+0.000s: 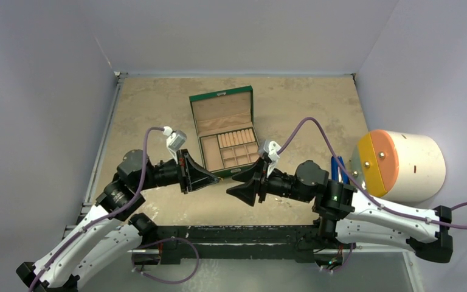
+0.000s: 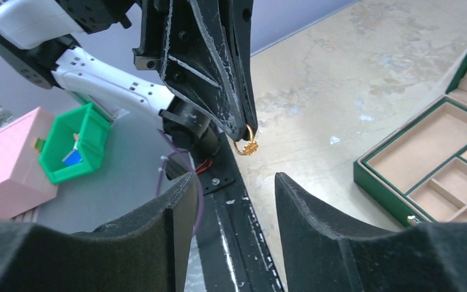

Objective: Organize the mixed jewelry

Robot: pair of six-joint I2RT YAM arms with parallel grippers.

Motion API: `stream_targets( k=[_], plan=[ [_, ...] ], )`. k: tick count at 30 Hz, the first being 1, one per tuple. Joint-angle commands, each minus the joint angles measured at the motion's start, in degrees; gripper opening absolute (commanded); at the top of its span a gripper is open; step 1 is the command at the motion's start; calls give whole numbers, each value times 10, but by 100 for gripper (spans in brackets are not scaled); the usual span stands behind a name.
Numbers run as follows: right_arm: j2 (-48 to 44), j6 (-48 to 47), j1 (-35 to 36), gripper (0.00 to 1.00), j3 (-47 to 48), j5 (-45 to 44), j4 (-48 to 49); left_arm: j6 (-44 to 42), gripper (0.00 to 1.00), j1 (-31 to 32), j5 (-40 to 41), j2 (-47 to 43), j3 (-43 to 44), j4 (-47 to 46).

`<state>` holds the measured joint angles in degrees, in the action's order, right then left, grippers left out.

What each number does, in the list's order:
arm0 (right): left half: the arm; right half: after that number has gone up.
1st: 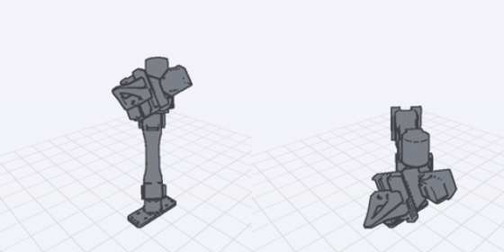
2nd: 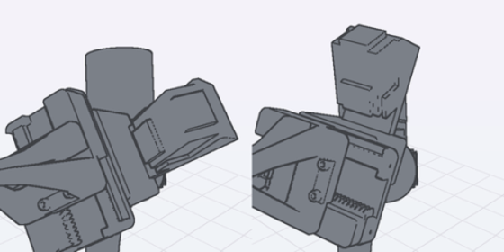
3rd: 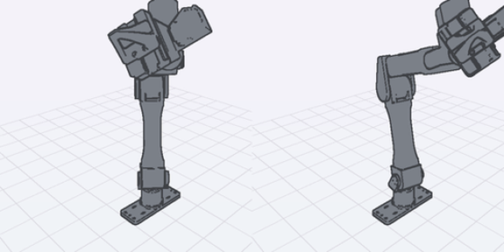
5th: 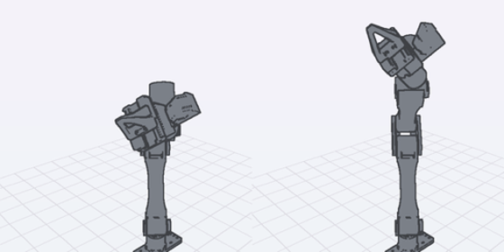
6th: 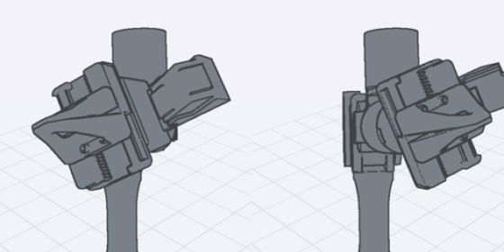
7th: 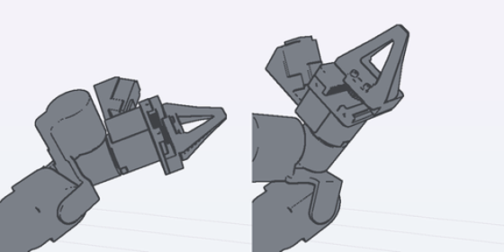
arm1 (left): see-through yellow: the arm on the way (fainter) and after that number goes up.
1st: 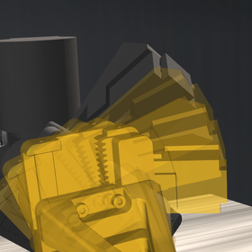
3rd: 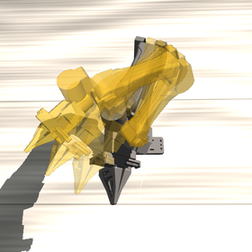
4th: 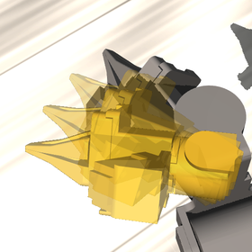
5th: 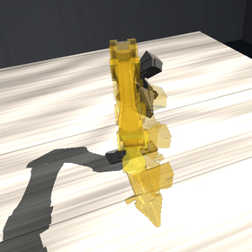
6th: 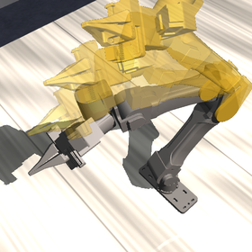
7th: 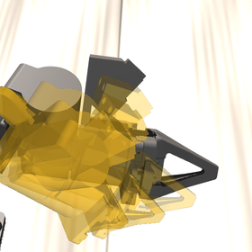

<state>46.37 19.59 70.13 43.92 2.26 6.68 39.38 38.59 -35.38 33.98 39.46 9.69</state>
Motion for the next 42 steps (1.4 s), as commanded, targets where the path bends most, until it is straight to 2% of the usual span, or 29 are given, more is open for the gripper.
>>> stream_targets(
  k=[1, 17, 21, 33, 42],
  plan=[
    [-3, 36, 0, 54, 19, 48, 57, -2, 0, -2, -54, -20, 22, -63],
    [54, 105, -47, 56, 12, 164, 190, 28, 0, -3, -62, -57, 11, -86],
    [64, 118, -57, 53, 10, 179, 207, 32, 0, -3, -57, -61, 8, -88],
    [77, 139, -73, 34, 4, 207, 241, 32, 0, -3, -58, -61, 8, -89],
    [84, 139, -73, 33, 3, 208, 237, 31, 0, -3, -50, -64, 8, -88]
  ],
)
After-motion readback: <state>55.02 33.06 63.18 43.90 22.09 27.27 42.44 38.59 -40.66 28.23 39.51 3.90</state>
